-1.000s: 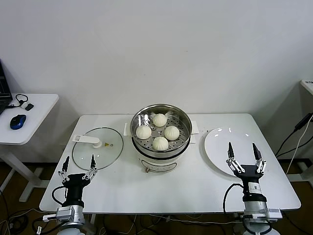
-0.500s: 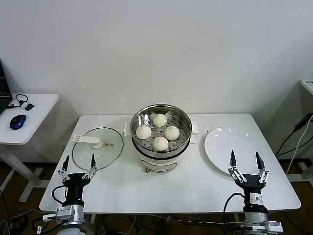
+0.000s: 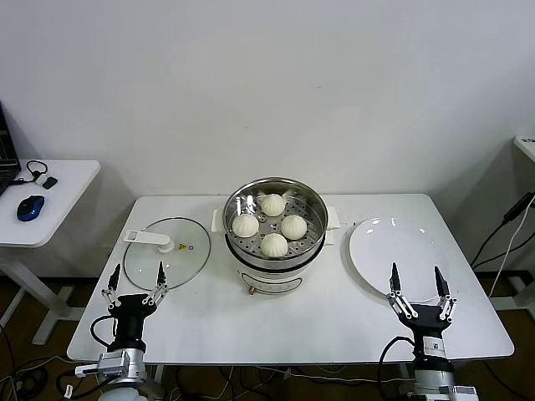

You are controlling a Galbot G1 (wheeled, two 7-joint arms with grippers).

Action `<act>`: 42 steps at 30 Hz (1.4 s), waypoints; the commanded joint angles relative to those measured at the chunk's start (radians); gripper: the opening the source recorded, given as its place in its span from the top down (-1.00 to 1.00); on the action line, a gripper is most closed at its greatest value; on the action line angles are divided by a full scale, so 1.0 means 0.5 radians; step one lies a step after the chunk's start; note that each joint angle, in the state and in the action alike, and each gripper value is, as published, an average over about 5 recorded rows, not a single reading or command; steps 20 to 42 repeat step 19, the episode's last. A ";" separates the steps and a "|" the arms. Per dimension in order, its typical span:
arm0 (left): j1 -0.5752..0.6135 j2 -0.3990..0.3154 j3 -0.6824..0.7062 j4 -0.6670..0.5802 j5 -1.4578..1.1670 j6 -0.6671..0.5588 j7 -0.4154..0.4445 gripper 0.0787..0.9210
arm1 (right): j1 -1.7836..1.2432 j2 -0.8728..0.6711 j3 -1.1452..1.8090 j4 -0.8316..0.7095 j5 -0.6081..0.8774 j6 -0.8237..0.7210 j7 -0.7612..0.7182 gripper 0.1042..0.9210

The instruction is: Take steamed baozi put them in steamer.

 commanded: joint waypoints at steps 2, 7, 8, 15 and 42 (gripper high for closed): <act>0.000 -0.066 0.001 -0.003 -0.003 -0.003 0.003 -0.77 | -0.018 0.018 -0.018 -0.001 -0.031 0.012 0.007 -0.76; 0.002 -0.064 -0.003 -0.005 -0.005 -0.004 0.004 -0.77 | -0.022 0.026 -0.027 0.002 -0.037 0.014 0.007 -0.76; 0.002 -0.064 -0.004 -0.005 -0.005 -0.005 0.004 -0.77 | -0.023 0.027 -0.030 0.003 -0.037 0.014 0.007 -0.76; 0.003 -0.065 -0.008 -0.006 -0.007 -0.006 0.005 -0.77 | -0.029 0.023 -0.043 0.004 -0.037 0.016 0.007 -0.76; 0.002 -0.067 -0.008 -0.006 -0.008 -0.006 0.005 -0.77 | -0.028 0.020 -0.044 0.005 -0.041 0.020 0.008 -0.76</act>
